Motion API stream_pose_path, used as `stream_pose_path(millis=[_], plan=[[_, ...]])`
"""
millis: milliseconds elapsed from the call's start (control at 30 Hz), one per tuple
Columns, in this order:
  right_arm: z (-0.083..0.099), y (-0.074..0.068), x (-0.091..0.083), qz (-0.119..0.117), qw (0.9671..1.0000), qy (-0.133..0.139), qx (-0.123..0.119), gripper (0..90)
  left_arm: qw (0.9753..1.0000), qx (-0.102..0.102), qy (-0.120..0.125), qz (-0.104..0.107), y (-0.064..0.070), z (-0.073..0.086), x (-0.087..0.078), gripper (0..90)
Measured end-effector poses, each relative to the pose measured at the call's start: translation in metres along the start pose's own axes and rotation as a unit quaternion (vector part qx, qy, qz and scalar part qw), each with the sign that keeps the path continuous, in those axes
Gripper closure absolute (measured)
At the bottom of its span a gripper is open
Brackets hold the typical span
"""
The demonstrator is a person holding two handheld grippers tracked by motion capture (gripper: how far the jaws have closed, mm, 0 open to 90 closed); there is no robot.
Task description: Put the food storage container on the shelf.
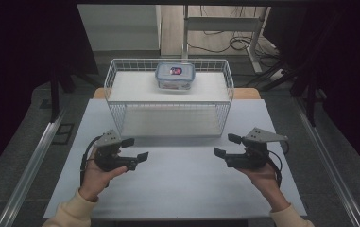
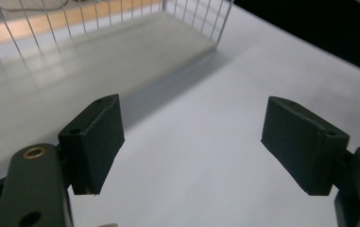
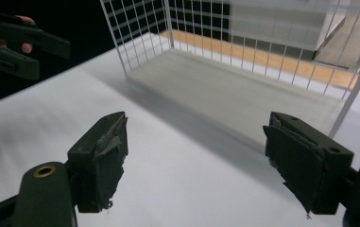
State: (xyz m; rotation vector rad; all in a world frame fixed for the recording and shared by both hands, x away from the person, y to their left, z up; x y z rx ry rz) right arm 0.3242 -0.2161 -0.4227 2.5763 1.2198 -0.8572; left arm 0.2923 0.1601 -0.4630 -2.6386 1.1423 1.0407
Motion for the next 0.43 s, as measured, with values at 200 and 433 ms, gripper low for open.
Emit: stream_pose_path(millis=[200,433], plan=[[0.026,-0.006,0.006,0.015,0.9997,-0.018,-0.01,22.4,0.9998,-0.006,-0.021,-0.002,-0.002,0.018,0.012,21.0],[0.027,-0.005,0.002,0.014,0.9999,-0.004,-0.01,22.4,0.9999,-0.001,-0.009,-0.01,0.001,0.015,0.008,19.5]])
Point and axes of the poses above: each handheld gripper's, and its own axes: x roughly forward along the jaws, z roughly out of its underside, y roughly to its right, the point moved 3 cm from there along x, roughly forward along the jaws, and after that the axes turned 9 degrees about -y, right-handed, at the moved point
